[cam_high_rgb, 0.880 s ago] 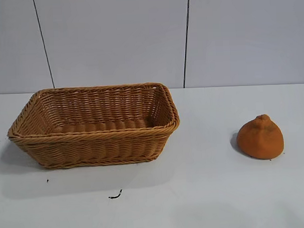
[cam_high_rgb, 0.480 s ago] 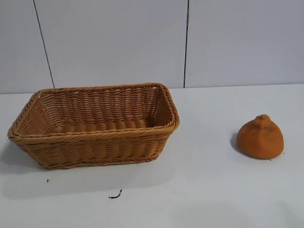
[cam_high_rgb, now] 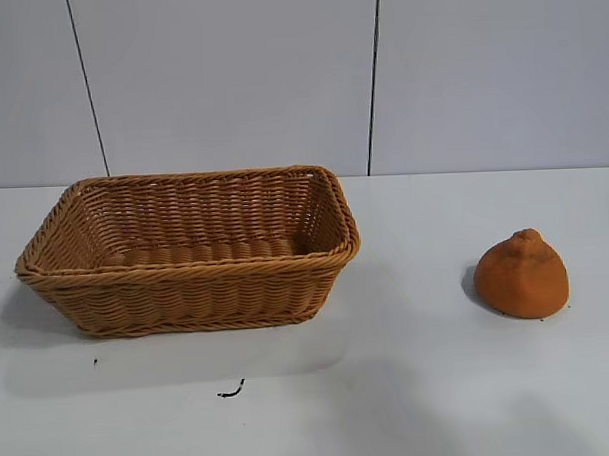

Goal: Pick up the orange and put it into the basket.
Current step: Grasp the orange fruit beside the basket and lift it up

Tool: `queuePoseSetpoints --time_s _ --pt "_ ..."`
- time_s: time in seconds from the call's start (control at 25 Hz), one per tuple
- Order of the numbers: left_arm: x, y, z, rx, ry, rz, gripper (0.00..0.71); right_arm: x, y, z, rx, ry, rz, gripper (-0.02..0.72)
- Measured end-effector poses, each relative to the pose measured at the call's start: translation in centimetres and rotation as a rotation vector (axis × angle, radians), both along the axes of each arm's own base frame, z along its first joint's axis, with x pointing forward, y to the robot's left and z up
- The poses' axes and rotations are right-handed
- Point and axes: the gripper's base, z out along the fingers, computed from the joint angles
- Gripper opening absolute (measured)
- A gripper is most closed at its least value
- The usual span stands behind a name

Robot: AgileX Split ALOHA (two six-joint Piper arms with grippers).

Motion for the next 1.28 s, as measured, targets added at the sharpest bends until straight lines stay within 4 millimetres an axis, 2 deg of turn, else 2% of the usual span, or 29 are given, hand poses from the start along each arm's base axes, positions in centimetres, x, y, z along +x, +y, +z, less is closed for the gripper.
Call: queuePoseSetpoints --time_s 0.2,0.32,0.44,0.48,0.52,0.6,0.84,0.88,0.92,1.04,1.2,1.28 --pt "0.0 0.0 0.0 0.000 0.000 0.000 0.666 7.9 0.4 -0.7 0.018 0.142 -0.001 0.694" --pt "0.0 0.0 0.0 0.000 0.000 0.000 0.666 11.5 0.5 -1.6 0.017 0.190 -0.003 0.694" --pt "0.0 0.0 0.0 0.000 0.000 0.000 0.666 15.3 0.7 -3.6 0.016 0.258 -0.004 0.694" --pt "0.0 0.0 0.0 0.000 0.000 0.000 0.666 15.3 0.7 -3.6 0.016 0.258 -0.004 0.694" --pt "0.0 0.0 0.0 0.000 0.000 0.000 0.666 17.1 0.7 -5.1 0.015 0.299 -0.004 0.694" --pt "0.0 0.0 0.0 0.000 0.000 0.000 0.666 18.8 0.8 -7.0 0.014 0.341 -0.008 0.694" --pt "0.0 0.0 0.0 0.000 0.000 0.000 0.666 22.1 0.8 -13.3 0.015 0.425 -0.035 0.694" --pt "0.0 0.0 0.0 0.000 0.000 0.000 0.666 22.1 0.8 -13.3 0.015 0.425 -0.035 0.694" --pt "0.0 0.0 0.0 0.000 0.000 0.000 0.666 22.8 0.8 -15.5 0.015 0.453 -0.045 0.694" --pt "0.0 0.0 0.0 0.000 0.000 0.000 0.666 23.4 0.8 -18.2 0.013 0.489 -0.053 0.694" --pt "0.0 0.0 0.0 0.000 0.000 0.000 0.666 23.6 0.8 -20.5 0.008 0.538 -0.057 0.694" --pt "0.0 0.0 0.0 0.000 0.000 0.000 0.666 23.7 0.8 -20.9 -0.002 0.546 -0.054 0.655"
